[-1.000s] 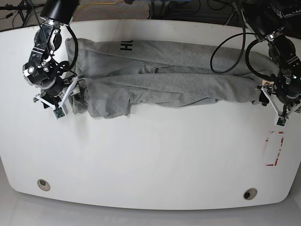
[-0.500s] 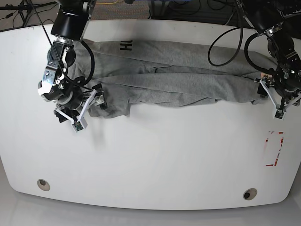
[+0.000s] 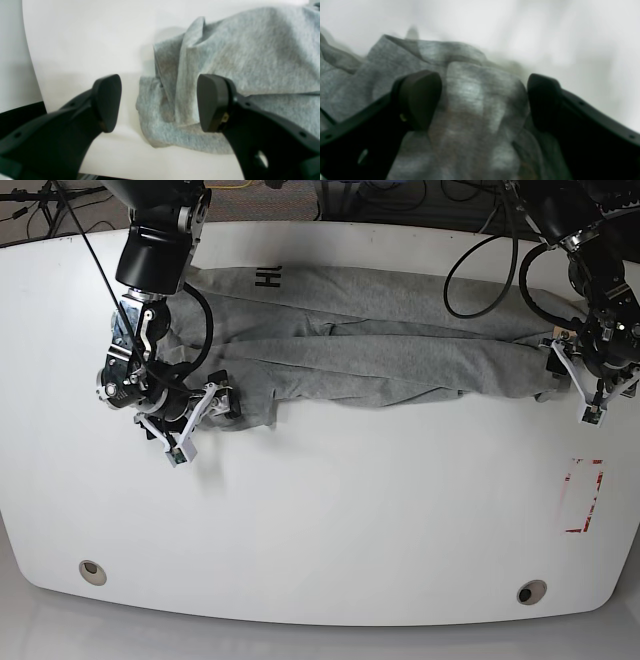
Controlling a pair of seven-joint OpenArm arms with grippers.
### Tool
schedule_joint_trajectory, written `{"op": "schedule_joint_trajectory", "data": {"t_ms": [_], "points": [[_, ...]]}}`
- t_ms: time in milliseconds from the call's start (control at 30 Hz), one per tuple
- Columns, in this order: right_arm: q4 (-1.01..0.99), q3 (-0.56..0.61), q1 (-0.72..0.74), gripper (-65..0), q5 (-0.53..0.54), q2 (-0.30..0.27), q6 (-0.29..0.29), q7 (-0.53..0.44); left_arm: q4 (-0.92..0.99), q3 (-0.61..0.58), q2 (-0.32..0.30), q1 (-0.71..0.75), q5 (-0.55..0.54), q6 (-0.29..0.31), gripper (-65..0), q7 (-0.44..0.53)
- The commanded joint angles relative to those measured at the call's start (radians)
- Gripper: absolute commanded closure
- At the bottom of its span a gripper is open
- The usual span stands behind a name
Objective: Fold the T-shirt properly
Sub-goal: 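Open the right gripper and regrasp the shirt's folded end beside it, then drag the held shirt end with the right gripper toward the collar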
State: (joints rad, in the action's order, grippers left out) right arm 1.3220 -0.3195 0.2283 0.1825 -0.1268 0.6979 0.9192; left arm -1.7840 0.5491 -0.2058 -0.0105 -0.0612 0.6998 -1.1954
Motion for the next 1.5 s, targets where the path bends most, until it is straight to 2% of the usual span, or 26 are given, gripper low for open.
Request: {"op": "schedule_joint_trajectory", "data": {"t_ms": [0,167,233,367,500,600,867,1233,1467], "points": [[-0.017,0.001,0.039,-53.9,0.013,0.005,0.0,-0.035,-0.017,0.002,-0.014,-0.007,-0.004,-0.002,-43.6,0.012],[-0.069,0.001,0.05,-53.0,-0.015,0.02,0.0,-0.064,-0.017,0.002,-0.013,-0.004,-0.004,-0.002,-43.6,0.027],[-0.077,0.001,0.052,-48.8,-0.039,0.022,0.0,-0.081,-0.017,0.002,-0.011,-0.003,-0.002,-0.002,-43.6,0.047],[-0.075,0.001,0.049,-29.5,-0.064,0.049,0.0,-0.105,-0.012,0.002,-0.011,0.004,0.001,-0.002,-43.6,0.064],[-0.072,0.001,0.049,-10.0,-0.064,0.049,0.0,-0.105,-0.012,0.001,-0.013,0.013,-0.001,-0.002,-43.6,0.065],[-0.058,0.001,0.046,0.0,-0.062,0.049,0.0,-0.104,-0.012,0.001,-0.011,0.017,-0.001,-0.002,-43.6,0.065],[0.107,0.003,-0.014,-2.4,-0.061,0.066,0.0,-0.071,-0.01,-0.002,-0.01,0.017,0.001,-0.002,-43.6,0.067],[0.437,0.012,-0.122,-2.5,-0.061,0.094,0.0,0.113,-0.01,-0.007,-0.01,0.017,0.001,-0.002,-43.8,0.067],[0.595,0.012,-0.229,-2.5,-0.061,0.094,0.0,0.189,-0.009,-0.007,-0.01,0.017,0.002,-0.002,-43.8,0.067]]}}
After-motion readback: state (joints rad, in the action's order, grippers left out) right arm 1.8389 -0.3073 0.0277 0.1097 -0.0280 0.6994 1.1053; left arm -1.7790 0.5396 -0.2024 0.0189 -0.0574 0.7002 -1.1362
